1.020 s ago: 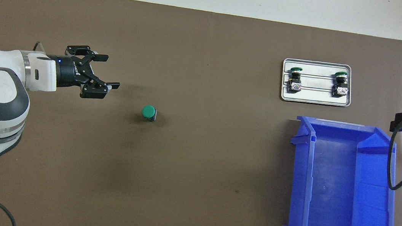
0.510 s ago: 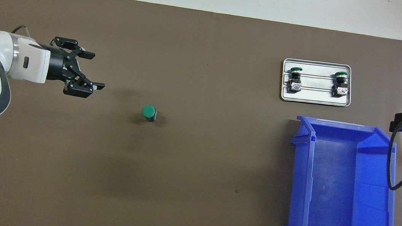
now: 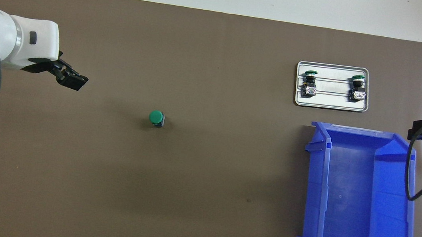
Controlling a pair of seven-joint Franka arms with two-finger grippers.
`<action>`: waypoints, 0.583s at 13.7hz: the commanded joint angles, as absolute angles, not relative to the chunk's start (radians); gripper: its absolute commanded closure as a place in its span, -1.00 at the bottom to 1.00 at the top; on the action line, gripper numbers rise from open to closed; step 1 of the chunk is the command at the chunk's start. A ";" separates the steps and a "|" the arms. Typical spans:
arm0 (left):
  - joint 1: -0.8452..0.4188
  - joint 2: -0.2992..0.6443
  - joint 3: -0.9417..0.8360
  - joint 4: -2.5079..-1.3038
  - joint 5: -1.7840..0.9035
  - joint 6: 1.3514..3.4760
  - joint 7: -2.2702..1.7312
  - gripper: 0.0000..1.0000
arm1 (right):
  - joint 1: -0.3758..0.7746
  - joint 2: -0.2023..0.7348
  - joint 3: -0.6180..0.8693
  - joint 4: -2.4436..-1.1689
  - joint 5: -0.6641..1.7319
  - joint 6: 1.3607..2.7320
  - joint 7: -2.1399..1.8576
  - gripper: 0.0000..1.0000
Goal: Place and press button with both arms
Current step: 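Draw the left gripper back away from the button, then move the left gripper above the button and lower onto its top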
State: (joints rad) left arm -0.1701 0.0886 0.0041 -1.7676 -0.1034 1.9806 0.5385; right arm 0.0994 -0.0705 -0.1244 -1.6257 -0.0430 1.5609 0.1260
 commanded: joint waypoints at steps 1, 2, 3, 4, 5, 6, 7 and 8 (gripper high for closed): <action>-0.230 0.100 0.011 -1.726 -0.051 1.922 0.373 -0.65 | 0.091 -0.100 -0.121 -1.661 -0.021 1.578 0.115 -1.00; -0.244 0.100 0.011 -1.726 -0.049 1.911 0.288 -0.39 | 0.091 -0.101 -0.121 -1.666 -0.023 1.578 0.115 -1.00; -0.268 0.097 0.011 -1.726 -0.049 1.907 0.217 -0.15 | 0.091 -0.101 -0.121 -1.667 -0.023 1.578 0.115 -1.00; -0.282 0.097 0.012 -1.726 -0.049 1.893 0.154 0.09 | 0.091 -0.103 -0.121 -1.669 -0.023 1.578 0.115 -1.00; -0.305 0.097 0.012 -1.729 -0.048 1.887 0.106 0.63 | 0.091 -0.103 -0.121 -1.669 -0.023 1.578 0.115 -1.00; -0.327 0.100 0.011 -1.733 -0.029 1.891 0.060 1.00 | 0.091 -0.103 -0.121 -1.669 -0.023 1.578 0.115 -1.00; -0.353 0.101 0.011 -1.735 0.000 1.902 0.011 1.00 | 0.089 -0.103 -0.121 -1.670 -0.023 1.578 0.114 -1.00; -0.373 0.104 0.011 -1.733 0.009 1.907 -0.004 1.00 | 0.089 -0.103 -0.121 -1.671 -0.021 1.578 0.114 -1.00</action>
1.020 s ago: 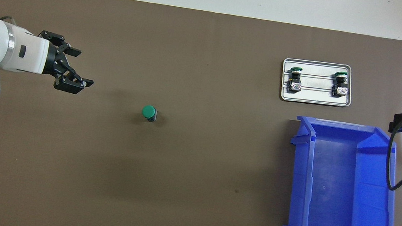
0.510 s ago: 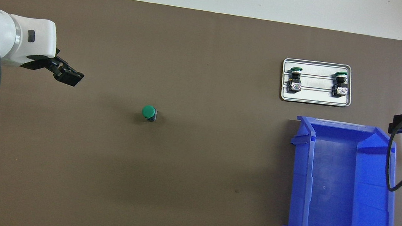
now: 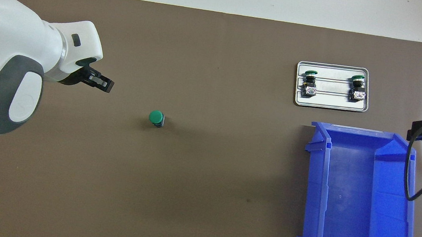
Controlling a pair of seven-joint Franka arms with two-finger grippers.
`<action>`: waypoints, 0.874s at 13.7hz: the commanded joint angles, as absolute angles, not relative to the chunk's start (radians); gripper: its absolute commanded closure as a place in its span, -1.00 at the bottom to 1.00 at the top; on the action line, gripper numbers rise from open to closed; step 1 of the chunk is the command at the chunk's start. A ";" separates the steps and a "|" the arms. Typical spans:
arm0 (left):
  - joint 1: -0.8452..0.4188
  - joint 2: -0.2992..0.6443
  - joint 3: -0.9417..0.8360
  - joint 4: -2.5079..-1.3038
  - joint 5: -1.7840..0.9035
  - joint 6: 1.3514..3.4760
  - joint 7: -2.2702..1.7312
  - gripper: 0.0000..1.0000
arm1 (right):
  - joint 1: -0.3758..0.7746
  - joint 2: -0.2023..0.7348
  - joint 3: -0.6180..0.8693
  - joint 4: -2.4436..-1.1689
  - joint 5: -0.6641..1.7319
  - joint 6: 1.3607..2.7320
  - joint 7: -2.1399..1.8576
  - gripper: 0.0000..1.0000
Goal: Place and press button with both arms
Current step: 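Move the left gripper above the button and lower onto its top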
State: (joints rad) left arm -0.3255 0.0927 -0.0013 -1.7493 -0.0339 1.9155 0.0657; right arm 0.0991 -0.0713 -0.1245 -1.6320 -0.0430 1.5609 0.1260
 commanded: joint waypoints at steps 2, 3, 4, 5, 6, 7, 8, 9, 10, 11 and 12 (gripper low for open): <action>-0.403 0.120 0.011 -1.732 0.011 1.910 -0.034 1.00 | 0.087 -0.104 -0.121 -1.671 -0.023 1.578 0.112 -1.00; -0.416 0.130 0.011 -1.741 0.011 1.925 -0.049 1.00 | 0.086 -0.104 -0.121 -1.671 -0.023 1.578 0.112 -1.00; -0.422 0.132 0.009 -1.744 0.011 1.933 -0.051 1.00 | 0.086 -0.104 -0.121 -1.671 -0.021 1.578 0.112 -1.00; -0.423 0.140 0.009 -1.747 0.011 1.936 -0.051 1.00 | 0.086 -0.104 -0.121 -1.671 -0.023 1.578 0.112 -1.00; -0.434 0.144 0.009 -1.761 0.011 1.948 -0.055 1.00 | 0.084 -0.104 -0.121 -1.672 -0.021 1.578 0.109 -1.00; -0.443 0.143 0.009 -1.781 0.011 1.974 -0.067 1.00 | 0.083 -0.104 -0.121 -1.672 -0.023 1.578 0.109 -1.00; -0.445 0.144 0.008 -1.789 0.011 1.986 -0.072 1.00 | 0.083 -0.104 -0.121 -1.674 -0.021 1.578 0.109 -1.00; -0.446 0.149 0.008 -1.789 0.011 1.990 -0.078 1.00 | 0.083 -0.106 -0.121 -1.674 -0.023 1.578 0.109 -1.00; -0.462 0.167 0.008 -1.792 0.011 2.000 -0.099 1.00 | 0.083 -0.107 -0.121 -1.674 -0.023 1.578 0.109 -1.00; -0.469 0.173 0.008 -1.798 0.011 2.015 -0.109 1.00 | 0.083 -0.107 -0.121 -1.677 -0.023 1.578 0.109 -1.00; -0.471 0.184 0.008 -1.805 0.011 2.025 -0.109 1.00 | 0.083 -0.109 -0.121 -1.680 -0.023 1.578 0.109 -1.00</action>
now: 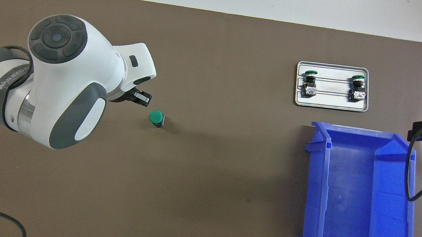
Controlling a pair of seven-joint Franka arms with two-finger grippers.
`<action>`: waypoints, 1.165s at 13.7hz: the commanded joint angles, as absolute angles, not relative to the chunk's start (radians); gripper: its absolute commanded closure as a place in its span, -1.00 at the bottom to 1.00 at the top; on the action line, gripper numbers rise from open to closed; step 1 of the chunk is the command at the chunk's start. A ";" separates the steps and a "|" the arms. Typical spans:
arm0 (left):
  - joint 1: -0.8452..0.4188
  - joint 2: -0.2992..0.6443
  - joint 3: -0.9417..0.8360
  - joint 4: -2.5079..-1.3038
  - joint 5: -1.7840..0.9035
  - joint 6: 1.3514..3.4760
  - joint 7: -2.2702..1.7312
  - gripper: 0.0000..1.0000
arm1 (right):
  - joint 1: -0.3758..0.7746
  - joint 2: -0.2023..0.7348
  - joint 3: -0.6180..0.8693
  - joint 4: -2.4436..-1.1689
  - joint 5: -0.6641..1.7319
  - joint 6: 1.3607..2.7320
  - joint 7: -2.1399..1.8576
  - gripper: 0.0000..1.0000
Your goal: Place and press button with both arms
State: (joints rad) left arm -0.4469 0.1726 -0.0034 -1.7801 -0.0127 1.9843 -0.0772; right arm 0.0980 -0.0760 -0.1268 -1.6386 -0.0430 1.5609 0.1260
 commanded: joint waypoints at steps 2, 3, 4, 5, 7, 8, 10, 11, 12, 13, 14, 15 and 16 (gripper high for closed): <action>-0.482 0.212 0.009 -1.809 0.011 2.045 -0.123 1.00 | 0.083 -0.109 -0.121 -1.680 -0.023 1.578 0.109 -1.00; -0.482 0.221 0.008 -1.809 0.011 2.054 -0.129 1.00 | 0.083 -0.109 -0.121 -1.680 -0.023 1.578 0.109 -1.00; -0.482 0.225 0.008 -1.810 0.011 2.065 -0.130 1.00 | 0.083 -0.109 -0.121 -1.680 -0.021 1.578 0.109 -1.00; -0.483 0.225 0.008 -1.825 0.011 2.077 -0.132 1.00 | 0.083 -0.109 -0.121 -1.680 -0.023 1.578 0.109 -1.00; -0.486 0.225 0.008 -1.853 0.011 2.108 -0.132 1.00 | 0.083 -0.109 -0.121 -1.680 -0.023 1.578 0.109 -1.00; -0.489 0.225 0.008 -1.865 0.011 2.124 -0.132 1.00 | 0.083 -0.109 -0.121 -1.680 -0.023 1.580 0.109 -1.00; -0.491 0.225 0.008 -1.887 0.011 2.137 -0.136 1.00 | 0.083 -0.109 -0.121 -1.680 -0.023 1.578 0.109 -1.00; -0.492 0.224 0.008 -1.894 0.011 2.140 -0.138 1.00 | 0.081 -0.109 -0.121 -1.680 -0.021 1.580 0.109 -1.00; -0.497 0.222 0.008 -1.898 0.011 2.137 -0.138 1.00 | 0.081 -0.109 -0.121 -1.680 -0.023 1.578 0.107 -1.00; -0.499 0.221 0.006 -1.907 0.009 2.138 -0.138 1.00 | 0.081 -0.109 -0.121 -1.680 -0.023 1.578 0.107 -1.00; -0.499 0.219 0.005 -1.911 0.009 2.135 -0.138 1.00 | 0.081 -0.109 -0.121 -1.680 -0.023 1.580 0.107 -1.00; -0.505 0.218 0.005 -1.913 0.009 2.137 -0.140 1.00 | 0.081 -0.109 -0.121 -1.680 -0.023 1.578 0.107 -1.00; -0.505 0.219 0.003 -1.913 0.009 2.138 -0.147 1.00 | 0.081 -0.109 -0.121 -1.680 -0.023 1.578 0.107 -1.00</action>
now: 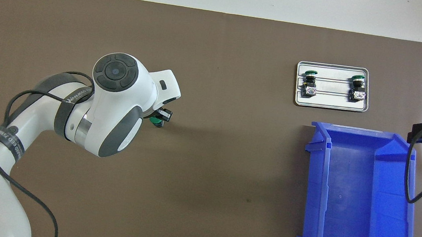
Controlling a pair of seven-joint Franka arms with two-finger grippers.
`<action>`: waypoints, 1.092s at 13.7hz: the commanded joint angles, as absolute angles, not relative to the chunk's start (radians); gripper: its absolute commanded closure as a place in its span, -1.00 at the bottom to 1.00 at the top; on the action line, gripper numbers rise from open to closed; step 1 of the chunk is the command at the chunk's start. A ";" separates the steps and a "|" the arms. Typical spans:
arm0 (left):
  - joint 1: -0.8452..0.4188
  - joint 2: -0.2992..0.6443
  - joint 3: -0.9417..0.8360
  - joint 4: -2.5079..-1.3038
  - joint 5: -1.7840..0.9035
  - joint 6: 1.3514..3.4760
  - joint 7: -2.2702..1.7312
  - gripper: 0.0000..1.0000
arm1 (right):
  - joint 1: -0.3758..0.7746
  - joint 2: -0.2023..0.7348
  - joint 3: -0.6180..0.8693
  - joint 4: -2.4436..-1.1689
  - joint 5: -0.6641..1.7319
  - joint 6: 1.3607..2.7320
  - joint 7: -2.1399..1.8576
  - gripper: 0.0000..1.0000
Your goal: Place and press button with both arms
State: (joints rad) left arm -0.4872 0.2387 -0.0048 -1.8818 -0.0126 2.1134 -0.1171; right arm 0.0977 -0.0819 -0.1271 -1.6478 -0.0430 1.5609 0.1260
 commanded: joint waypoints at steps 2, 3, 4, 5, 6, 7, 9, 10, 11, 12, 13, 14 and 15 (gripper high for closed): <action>-0.505 0.224 0.005 -1.913 0.008 2.141 -0.150 1.00 | 0.081 -0.109 -0.121 -1.680 -0.023 1.578 0.107 -1.00; -0.505 0.225 0.005 -1.916 0.009 2.151 -0.150 1.00 | 0.081 -0.109 -0.121 -1.680 -0.023 1.578 0.107 -1.00; -0.505 0.227 0.005 -1.924 0.009 2.166 -0.150 1.00 | 0.081 -0.109 -0.121 -1.681 -0.021 1.578 0.107 -1.00; -0.503 0.227 0.005 -1.930 0.009 2.172 -0.147 1.00 | 0.081 -0.109 -0.121 -1.680 -0.023 1.578 0.107 -1.00; -0.502 0.227 0.005 -1.937 0.009 2.174 -0.146 1.00 | 0.081 -0.109 -0.121 -1.680 -0.023 1.580 0.107 -1.00; -0.502 0.227 0.005 -1.942 0.009 2.177 -0.146 1.00 | 0.081 -0.109 -0.121 -1.680 -0.023 1.580 0.107 -1.00; -0.503 0.232 0.005 -1.951 0.009 2.195 -0.147 1.00 | 0.081 -0.109 -0.121 -1.680 -0.023 1.580 0.107 -1.00; -0.503 0.239 0.005 -1.954 0.009 2.203 -0.149 1.00 | 0.081 -0.109 -0.121 -1.680 -0.023 1.580 0.107 -1.00; -0.503 0.242 0.005 -1.956 0.008 2.207 -0.149 1.00 | 0.081 -0.109 -0.121 -1.680 -0.023 1.580 0.107 -1.00; -0.503 0.245 0.005 -1.957 0.009 2.212 -0.149 1.00 | 0.081 -0.109 -0.121 -1.680 -0.021 1.580 0.107 -1.00; -0.505 0.248 0.005 -1.957 0.009 2.215 -0.149 1.00 | 0.081 -0.109 -0.121 -1.680 -0.021 1.580 0.107 -1.00; -0.505 0.250 0.005 -1.957 0.009 2.220 -0.147 1.00 | 0.081 -0.109 -0.121 -1.681 -0.021 1.580 0.107 -1.00; -0.503 0.250 0.005 -1.959 0.009 2.220 -0.149 1.00 | 0.081 -0.109 -0.121 -1.681 -0.023 1.580 0.107 -1.00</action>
